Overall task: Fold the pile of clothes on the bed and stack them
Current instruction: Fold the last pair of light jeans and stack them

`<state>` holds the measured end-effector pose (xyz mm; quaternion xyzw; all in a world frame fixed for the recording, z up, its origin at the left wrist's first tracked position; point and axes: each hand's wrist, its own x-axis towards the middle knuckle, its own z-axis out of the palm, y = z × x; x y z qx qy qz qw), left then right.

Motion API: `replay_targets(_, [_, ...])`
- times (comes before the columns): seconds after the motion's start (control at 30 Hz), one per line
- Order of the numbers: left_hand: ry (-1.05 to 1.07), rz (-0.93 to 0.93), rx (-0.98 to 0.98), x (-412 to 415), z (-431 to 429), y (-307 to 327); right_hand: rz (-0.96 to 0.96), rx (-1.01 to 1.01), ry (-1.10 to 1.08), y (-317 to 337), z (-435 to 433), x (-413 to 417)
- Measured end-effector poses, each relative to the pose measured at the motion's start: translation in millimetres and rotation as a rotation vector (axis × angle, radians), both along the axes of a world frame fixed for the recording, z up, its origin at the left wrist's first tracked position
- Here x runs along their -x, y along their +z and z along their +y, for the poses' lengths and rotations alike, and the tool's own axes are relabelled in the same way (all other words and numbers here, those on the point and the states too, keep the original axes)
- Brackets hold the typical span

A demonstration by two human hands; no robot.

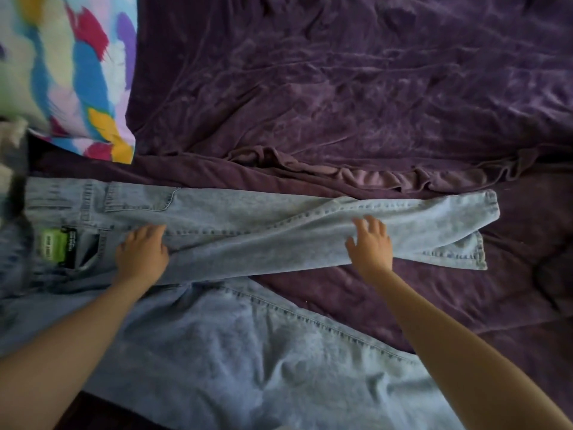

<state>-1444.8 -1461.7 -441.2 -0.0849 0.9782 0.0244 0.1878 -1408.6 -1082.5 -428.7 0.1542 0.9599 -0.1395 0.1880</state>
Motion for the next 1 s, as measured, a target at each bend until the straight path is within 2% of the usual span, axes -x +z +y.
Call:
replay_targets(0.1, [0.042,-0.002,0.074,21,-29,1,0.037,-0.011,0.236,2,-42,25])
replay_targets(0.17, [-0.026,-0.038,0.185,30,-52,1,0.013,-0.056,0.313,-3,-64,41])
replay_targets(0.3, [-0.27,-0.181,0.415,40,-100,0,-0.219,-0.268,0.414,-16,-83,63])
replay_targets(0.37, [-0.383,-0.066,0.349,46,-121,1,-0.273,-0.41,0.469,-16,-81,65])
replay_targets(0.43, [-0.44,0.078,0.146,55,-140,8,-0.254,-0.519,0.489,-8,-72,70])
replay_targets(0.5, [-0.445,0.152,-0.066,73,-154,23,-0.197,-0.498,0.365,4,-61,81])
replay_targets(0.6, [-0.256,0.313,-0.286,121,-161,67,0.014,-0.258,-0.053,27,-52,106])
replay_targets(0.67, [-0.158,0.426,-0.292,156,-167,83,0.136,-0.125,-0.31,42,-57,126])
replay_targets(0.7, [-0.122,0.454,-0.218,170,-169,85,0.155,-0.072,-0.383,48,-61,134])
replay_targets(0.77, [-0.005,0.436,-0.073,185,-166,77,0.091,-0.029,-0.42,54,-71,140])
replay_targets(0.87, [0.114,0.391,-0.083,167,-135,56,-0.041,-0.044,-0.365,48,-77,127])
replay_targets(1.0, [-0.157,0.35,-0.142,107,-74,11,-0.155,-0.034,-0.363,27,-66,86])
